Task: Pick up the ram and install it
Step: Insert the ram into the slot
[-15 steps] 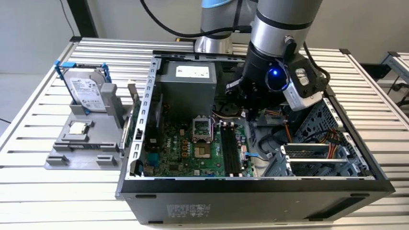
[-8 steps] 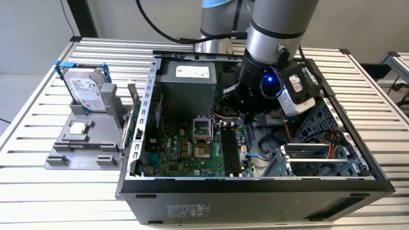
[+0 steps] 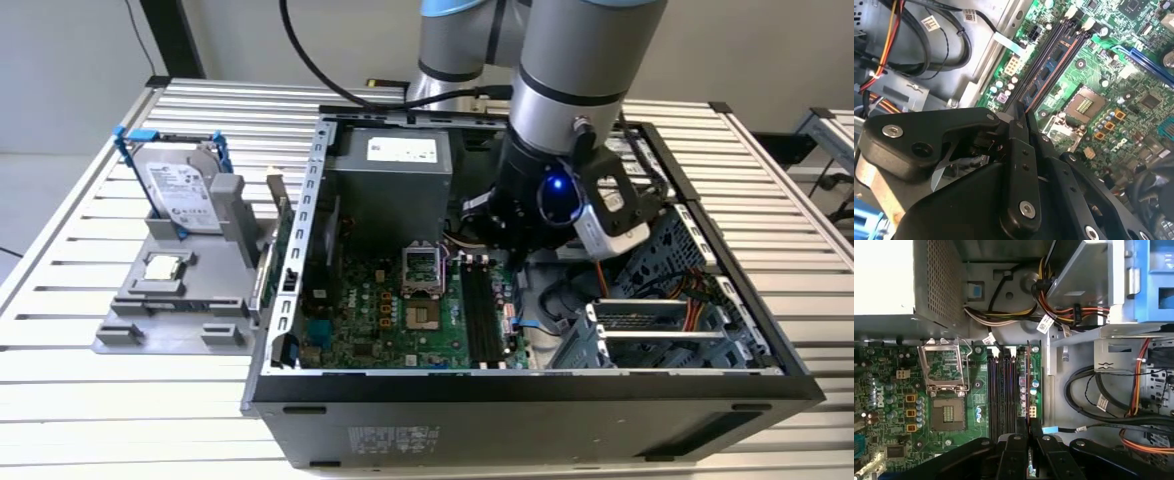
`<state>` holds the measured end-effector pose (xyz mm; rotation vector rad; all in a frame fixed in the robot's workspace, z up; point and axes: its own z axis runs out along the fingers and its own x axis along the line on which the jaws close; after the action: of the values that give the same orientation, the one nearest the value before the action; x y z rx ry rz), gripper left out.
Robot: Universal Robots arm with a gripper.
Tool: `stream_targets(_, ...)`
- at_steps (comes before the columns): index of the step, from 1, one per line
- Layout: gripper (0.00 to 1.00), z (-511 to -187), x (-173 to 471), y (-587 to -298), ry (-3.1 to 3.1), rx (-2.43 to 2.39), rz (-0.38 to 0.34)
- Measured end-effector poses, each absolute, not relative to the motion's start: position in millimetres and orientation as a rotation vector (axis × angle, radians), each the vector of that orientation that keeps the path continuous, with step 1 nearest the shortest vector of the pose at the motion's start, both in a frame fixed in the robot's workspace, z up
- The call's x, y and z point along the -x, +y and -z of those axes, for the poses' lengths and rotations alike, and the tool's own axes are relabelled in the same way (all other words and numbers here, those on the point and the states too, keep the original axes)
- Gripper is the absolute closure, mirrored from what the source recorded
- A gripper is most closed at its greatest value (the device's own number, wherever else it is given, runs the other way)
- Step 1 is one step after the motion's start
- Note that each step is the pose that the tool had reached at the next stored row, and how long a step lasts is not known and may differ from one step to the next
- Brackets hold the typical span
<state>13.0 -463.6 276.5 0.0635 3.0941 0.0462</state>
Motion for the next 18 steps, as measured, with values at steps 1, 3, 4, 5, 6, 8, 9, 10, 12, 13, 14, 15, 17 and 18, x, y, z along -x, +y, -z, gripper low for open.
stream_targets(1, 1.0, -275, -13, -464, 3.094, -0.063, -0.046)
stream_targets(3, 1.0, -271, -13, -466, 3.094, -0.063, -0.046)
stream_targets(4, 1.0, -270, -13, -467, 3.094, -0.063, -0.046)
stream_targets(5, 1.0, -268, -13, -467, 3.094, -0.062, -0.047)
stream_targets(6, 1.0, -266, -13, -468, 3.094, -0.061, -0.046)
stream_targets(8, 1.0, -255, -13, -468, 3.094, -0.053, -0.047)
stream_targets(9, 1.0, -253, -13, -468, 3.094, -0.051, -0.047)
stream_targets(10, 1.0, -252, -13, -468, 3.094, -0.05, -0.047)
stream_targets(12, 1.0, -249, -13, -469, 3.095, -0.046, -0.047)
stream_targets(13, 1.0, -248, -13, -469, 3.095, -0.044, -0.047)
stream_targets(14, 1.0, -247, -13, -469, 3.095, -0.041, -0.047)
stream_targets(15, 1.0, -247, -13, -470, 3.095, -0.039, -0.046)
stream_targets(17, 1.0, -245, -12, -471, 3.095, -0.035, -0.047)
stream_targets(18, 1.0, -245, -12, -471, 3.095, -0.032, -0.047)
